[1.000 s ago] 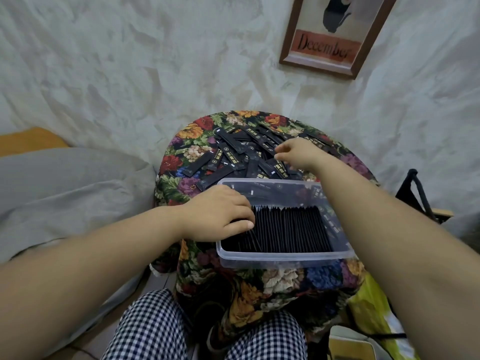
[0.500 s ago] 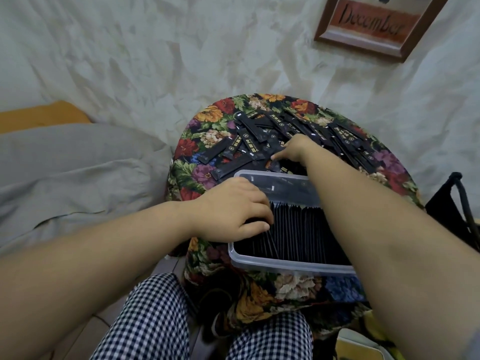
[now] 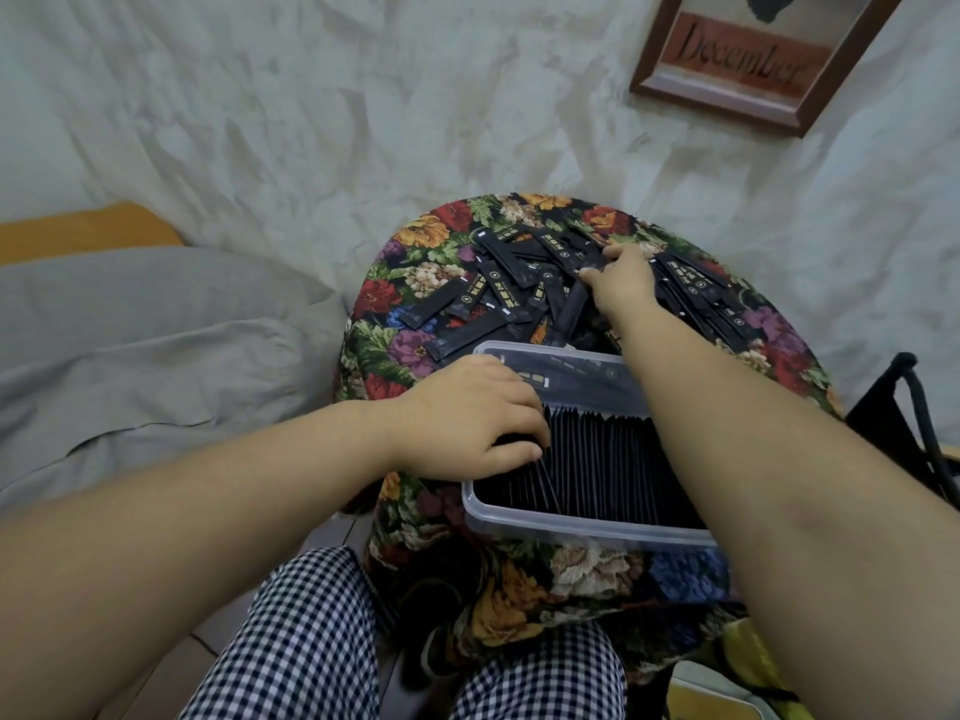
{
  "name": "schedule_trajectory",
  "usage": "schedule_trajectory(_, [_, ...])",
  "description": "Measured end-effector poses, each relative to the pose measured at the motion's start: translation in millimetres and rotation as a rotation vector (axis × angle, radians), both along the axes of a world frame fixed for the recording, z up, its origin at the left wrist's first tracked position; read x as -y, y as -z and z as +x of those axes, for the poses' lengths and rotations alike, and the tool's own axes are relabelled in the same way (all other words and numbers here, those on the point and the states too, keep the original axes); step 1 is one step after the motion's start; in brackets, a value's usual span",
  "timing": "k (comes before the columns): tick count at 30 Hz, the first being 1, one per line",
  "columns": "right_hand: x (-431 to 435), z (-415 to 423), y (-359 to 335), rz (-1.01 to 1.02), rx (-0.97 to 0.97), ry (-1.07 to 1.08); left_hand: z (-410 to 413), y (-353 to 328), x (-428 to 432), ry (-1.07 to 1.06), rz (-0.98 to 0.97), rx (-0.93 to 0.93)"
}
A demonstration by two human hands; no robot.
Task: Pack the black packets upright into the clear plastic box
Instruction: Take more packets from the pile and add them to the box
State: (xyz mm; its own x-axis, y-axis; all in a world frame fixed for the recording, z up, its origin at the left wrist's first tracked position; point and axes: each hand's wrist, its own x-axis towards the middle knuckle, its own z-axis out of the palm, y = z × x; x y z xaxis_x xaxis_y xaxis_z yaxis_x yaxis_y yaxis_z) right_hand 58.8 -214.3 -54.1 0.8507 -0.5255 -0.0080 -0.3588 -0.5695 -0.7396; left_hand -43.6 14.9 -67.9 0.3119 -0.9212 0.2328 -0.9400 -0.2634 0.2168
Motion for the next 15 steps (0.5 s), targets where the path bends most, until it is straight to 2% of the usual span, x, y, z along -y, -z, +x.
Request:
schedule_trajectory(2, [-0.6,1.6,2.0,-0.066,-0.041,-0.044,0.5,0.7,0.2,0.001,-0.003,0.000])
schedule_trajectory(6, [-7.2,1.1,6.6,-0.278,-0.351,-0.266,1.1,1.7,-0.3,0.002,-0.016,-0.002])
schedule_trajectory(8, [-10.9,2.8,6.6,-0.366,-0.426,-0.342,1.8,2.7,-0.3,0.004,-0.022,0.002])
schedule_trajectory(13, [-12.3,8.2,8.6,-0.383,-0.456,-0.369,3.5,4.5,0.1,0.005,-0.027,0.011])
schedule_trajectory(15, [-10.8,7.6,10.3,-0.327,-0.391,-0.352,3.6,4.6,0.1,0.006,-0.024,0.008])
